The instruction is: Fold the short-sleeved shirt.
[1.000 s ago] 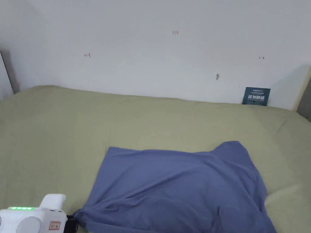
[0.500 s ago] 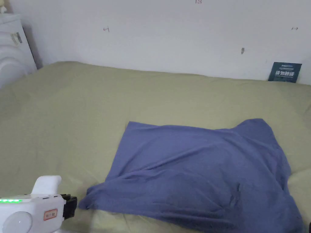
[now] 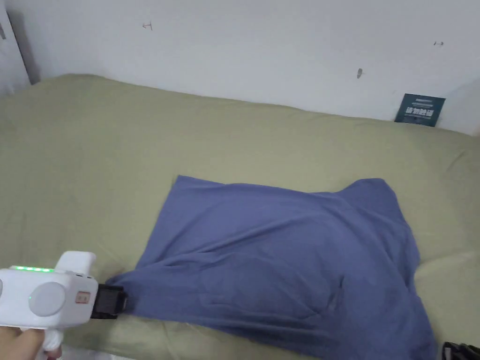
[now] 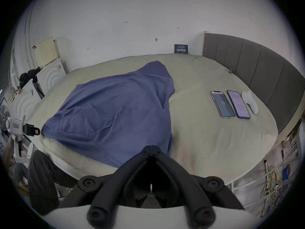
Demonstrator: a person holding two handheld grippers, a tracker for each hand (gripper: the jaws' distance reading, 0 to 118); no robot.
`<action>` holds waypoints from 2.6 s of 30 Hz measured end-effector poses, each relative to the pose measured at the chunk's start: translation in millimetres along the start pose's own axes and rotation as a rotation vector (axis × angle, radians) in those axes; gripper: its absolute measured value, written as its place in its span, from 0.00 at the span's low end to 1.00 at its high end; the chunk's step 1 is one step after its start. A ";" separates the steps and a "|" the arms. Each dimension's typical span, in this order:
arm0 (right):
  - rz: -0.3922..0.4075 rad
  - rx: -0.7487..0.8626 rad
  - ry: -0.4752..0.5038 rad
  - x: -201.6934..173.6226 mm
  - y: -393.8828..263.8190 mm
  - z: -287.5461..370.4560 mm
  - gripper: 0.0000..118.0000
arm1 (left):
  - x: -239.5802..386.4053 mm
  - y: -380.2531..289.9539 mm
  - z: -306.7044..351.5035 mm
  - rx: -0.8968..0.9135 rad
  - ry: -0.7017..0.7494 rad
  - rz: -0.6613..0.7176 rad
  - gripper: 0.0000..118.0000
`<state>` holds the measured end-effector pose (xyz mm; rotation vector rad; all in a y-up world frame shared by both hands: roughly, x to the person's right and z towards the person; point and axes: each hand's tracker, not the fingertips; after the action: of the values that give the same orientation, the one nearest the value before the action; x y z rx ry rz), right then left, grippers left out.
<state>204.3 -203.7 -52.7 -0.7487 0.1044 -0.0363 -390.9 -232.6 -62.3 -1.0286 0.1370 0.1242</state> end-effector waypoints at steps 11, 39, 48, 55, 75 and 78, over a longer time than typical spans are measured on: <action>0.008 -0.083 0.016 5.9 1.9 -14.8 0.78 | 3.0 -4.4 26.2 0.022 -0.028 -0.007 0.00; 0.057 -0.024 0.009 6.2 57.4 -0.8 0.02 | 6.9 32.9 62.0 0.116 -0.066 0.001 0.00; 0.066 -0.012 -0.005 11.3 146.7 -54.8 0.02 | 21.5 122.5 33.7 0.164 -0.066 -0.011 0.00; 0.094 -0.083 -0.036 14.3 202.3 -138.0 0.02 | 33.1 192.0 -31.2 0.117 -0.061 -0.012 0.00; 0.035 -0.129 -0.066 20.1 137.9 -152.8 0.72 | 27.8 158.2 -42.3 0.163 -0.024 -0.012 0.63; -0.059 -0.091 -0.010 13.8 111.3 -121.9 0.00 | 24.9 129.1 -22.0 0.177 -0.017 -0.016 0.02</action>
<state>204.4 -205.8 -218.4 -0.8427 0.0751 -0.0847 -389.2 -184.7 -186.7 -0.8519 0.1221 0.1041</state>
